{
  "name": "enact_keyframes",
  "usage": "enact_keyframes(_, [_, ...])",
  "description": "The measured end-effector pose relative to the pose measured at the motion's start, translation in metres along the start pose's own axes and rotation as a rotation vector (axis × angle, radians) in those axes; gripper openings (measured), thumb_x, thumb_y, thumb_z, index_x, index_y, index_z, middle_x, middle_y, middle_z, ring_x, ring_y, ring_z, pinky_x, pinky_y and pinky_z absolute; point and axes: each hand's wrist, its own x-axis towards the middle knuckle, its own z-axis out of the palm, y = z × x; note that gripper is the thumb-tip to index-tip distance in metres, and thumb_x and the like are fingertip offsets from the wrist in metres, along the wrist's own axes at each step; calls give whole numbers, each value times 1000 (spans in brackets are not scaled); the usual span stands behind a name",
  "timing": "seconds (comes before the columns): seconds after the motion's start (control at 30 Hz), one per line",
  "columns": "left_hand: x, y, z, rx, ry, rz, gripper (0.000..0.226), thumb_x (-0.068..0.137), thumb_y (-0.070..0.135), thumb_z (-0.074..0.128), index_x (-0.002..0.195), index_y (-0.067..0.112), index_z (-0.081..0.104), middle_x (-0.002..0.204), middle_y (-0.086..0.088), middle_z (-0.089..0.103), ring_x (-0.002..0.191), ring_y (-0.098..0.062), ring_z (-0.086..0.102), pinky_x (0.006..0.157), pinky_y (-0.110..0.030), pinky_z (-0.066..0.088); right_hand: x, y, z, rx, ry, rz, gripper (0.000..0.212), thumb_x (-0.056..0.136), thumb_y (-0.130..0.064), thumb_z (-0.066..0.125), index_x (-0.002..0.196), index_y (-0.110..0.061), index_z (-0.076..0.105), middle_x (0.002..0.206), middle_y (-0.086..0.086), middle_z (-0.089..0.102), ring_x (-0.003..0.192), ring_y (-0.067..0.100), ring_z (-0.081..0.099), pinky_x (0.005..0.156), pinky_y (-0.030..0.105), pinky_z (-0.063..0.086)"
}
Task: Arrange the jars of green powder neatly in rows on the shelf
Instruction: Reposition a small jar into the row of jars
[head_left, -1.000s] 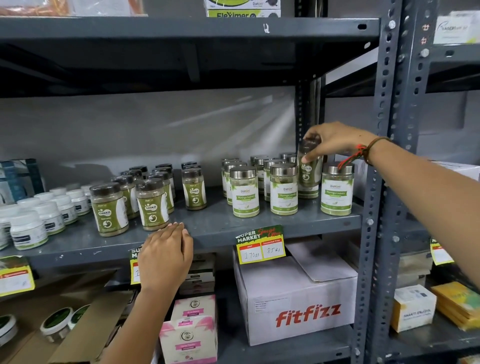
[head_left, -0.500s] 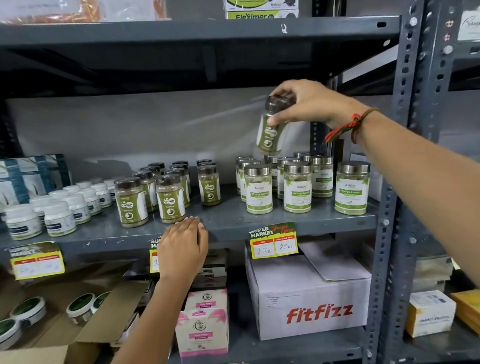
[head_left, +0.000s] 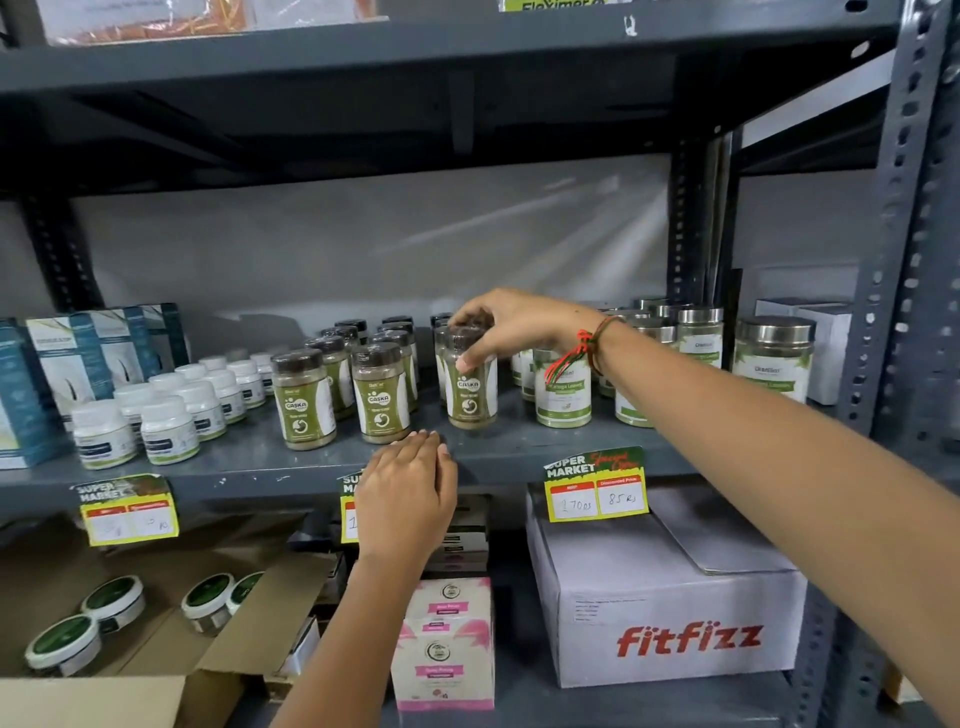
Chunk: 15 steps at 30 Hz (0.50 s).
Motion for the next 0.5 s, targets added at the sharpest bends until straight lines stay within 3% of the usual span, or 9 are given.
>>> enact_keyframes(0.17, [0, -4, 2, -1, -5, 5, 40, 94, 33, 39, 109, 13, 71, 112, -4, 71, 108, -19, 63, 96, -36, 46, 11, 3, 12, -32, -47, 13, 69, 74, -30, 82, 137, -16, 56, 134, 2, 60, 120, 18, 57, 102, 31, 44])
enact_keyframes(0.5, [2, -2, 0, 13, -19, 11, 38, 95, 31, 41, 110, 12, 70, 114, -4, 71, 109, -19, 62, 98, -35, 45, 16, 2, 19, 38, -103, 42, 65, 82, -25, 77, 140, -14, 50, 134, 4, 58, 117, 21, 58, 100, 38, 49])
